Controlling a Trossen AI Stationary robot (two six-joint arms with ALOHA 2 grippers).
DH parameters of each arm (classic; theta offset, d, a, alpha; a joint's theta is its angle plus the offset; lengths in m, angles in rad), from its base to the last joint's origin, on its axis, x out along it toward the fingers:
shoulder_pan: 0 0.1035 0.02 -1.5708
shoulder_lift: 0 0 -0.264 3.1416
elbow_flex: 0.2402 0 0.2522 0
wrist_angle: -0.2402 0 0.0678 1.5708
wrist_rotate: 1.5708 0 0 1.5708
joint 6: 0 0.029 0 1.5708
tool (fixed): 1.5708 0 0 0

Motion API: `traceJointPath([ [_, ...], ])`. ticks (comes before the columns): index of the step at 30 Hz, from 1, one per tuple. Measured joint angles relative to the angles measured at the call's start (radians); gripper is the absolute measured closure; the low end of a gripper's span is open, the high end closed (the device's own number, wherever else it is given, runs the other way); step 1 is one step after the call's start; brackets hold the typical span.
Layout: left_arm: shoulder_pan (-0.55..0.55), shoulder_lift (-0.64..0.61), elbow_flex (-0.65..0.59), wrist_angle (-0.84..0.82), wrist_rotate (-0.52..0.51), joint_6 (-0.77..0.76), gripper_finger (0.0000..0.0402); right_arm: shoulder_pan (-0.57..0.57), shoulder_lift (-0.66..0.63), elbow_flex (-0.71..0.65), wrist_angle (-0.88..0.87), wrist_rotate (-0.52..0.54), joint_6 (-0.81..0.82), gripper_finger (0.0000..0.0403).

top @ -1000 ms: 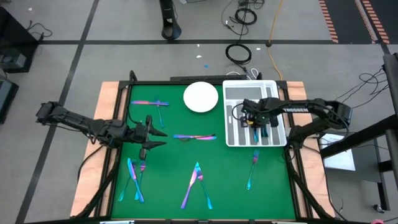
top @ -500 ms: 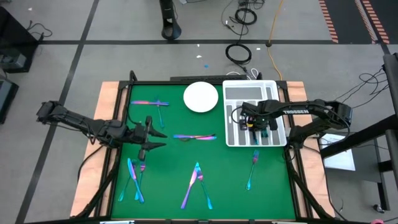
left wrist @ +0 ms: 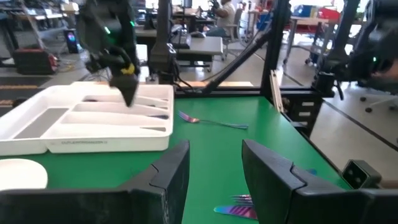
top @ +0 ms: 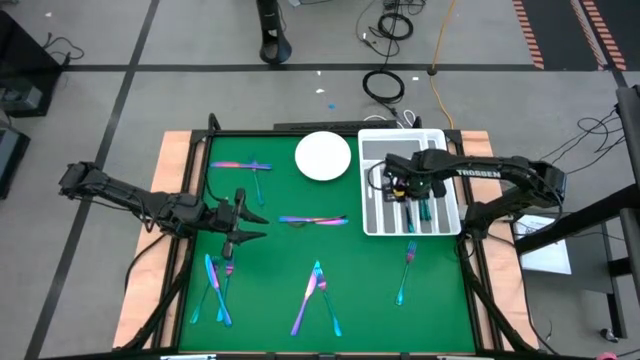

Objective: Sort silverware
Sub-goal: Put the iridescent knife into the white silverware tray

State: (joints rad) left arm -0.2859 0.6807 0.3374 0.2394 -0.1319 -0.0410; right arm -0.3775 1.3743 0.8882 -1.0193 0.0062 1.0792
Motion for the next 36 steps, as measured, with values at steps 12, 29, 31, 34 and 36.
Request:
traceJointPath([
  [12,0.000,0.050,0.000,-0.052,0.005,0.022,0.0254,0.198,0.000,0.226,0.255,0.108,-0.110,0.0254],
  [29,0.196,0.353,0.001,-0.117,-0.096,-0.134,0.0254,0.412,0.240,0.202,0.830,0.325,-0.712,0.0254],
  [31,0.243,0.382,0.001,-0.112,-0.074,-0.135,0.0254,0.382,0.283,0.202,0.853,0.294,-0.789,0.0254],
  [34,0.318,0.418,0.001,-0.103,-0.047,-0.138,0.0254,0.327,0.343,0.202,0.930,0.195,-0.887,0.0254],
  [36,0.364,0.438,0.001,-0.096,-0.008,-0.137,0.0254,0.292,0.386,0.210,0.980,0.144,-0.933,0.0254],
])
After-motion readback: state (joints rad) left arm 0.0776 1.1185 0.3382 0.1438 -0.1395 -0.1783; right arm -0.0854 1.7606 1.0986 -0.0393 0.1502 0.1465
